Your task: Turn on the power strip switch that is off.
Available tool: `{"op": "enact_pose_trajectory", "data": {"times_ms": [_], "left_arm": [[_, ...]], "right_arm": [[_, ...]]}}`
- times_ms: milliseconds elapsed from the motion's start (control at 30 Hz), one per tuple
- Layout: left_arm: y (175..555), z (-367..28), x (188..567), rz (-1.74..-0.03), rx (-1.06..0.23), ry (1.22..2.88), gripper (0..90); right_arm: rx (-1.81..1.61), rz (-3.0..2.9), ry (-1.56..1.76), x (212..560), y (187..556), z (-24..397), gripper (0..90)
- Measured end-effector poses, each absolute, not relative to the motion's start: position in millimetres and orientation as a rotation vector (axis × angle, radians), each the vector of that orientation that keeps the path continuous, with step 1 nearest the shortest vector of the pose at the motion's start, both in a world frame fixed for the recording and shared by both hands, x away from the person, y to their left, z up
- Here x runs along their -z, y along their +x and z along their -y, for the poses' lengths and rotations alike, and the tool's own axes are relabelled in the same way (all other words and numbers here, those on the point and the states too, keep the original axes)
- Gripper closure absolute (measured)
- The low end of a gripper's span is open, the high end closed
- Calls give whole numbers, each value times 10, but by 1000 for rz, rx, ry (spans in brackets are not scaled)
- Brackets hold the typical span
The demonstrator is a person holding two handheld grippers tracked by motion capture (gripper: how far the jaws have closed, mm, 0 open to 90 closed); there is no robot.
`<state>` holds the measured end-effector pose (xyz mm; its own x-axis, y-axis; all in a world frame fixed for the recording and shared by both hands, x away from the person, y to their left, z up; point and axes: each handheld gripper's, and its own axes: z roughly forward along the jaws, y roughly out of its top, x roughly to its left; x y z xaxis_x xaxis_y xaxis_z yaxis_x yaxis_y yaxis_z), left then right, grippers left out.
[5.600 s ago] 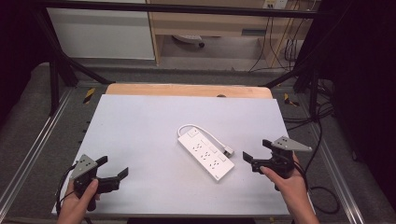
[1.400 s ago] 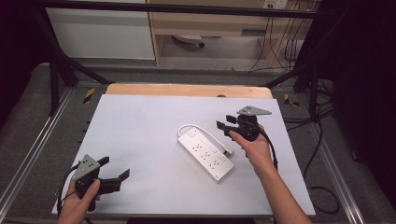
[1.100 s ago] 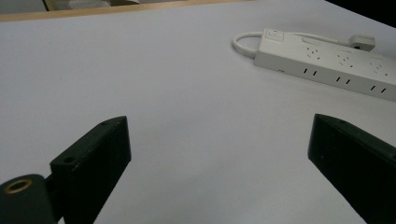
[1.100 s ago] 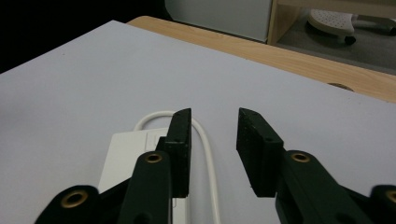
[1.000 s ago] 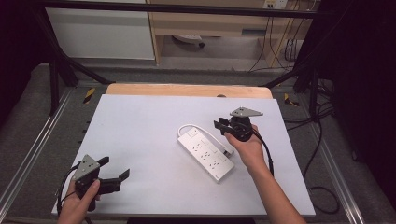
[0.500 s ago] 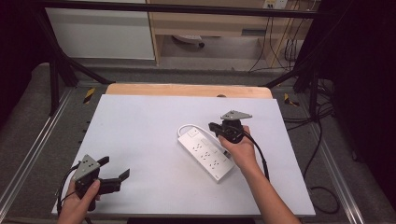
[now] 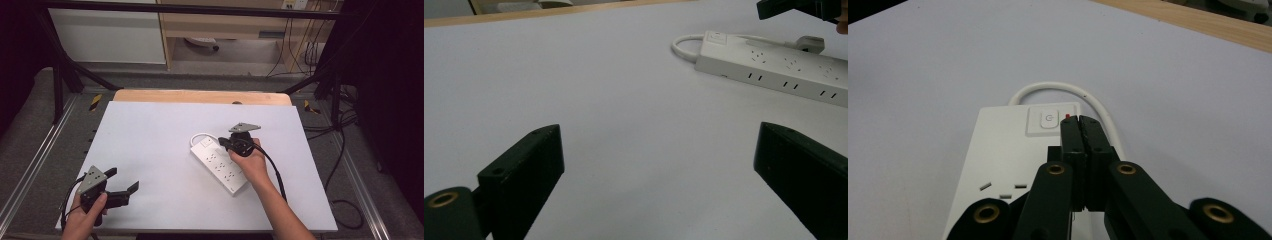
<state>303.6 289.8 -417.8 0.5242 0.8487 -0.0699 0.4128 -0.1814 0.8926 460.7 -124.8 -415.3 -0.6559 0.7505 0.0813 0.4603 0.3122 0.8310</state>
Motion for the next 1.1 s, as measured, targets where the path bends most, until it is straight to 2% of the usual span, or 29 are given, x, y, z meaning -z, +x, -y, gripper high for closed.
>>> {"op": "enact_pose_trajectory", "data": {"times_ms": [1100], "left_arm": [[3036,-2900,4178,-1050,-565,1797,60]], "right_arm": [[-1189,-2329,1109,4298,4608,1124,900]]}}
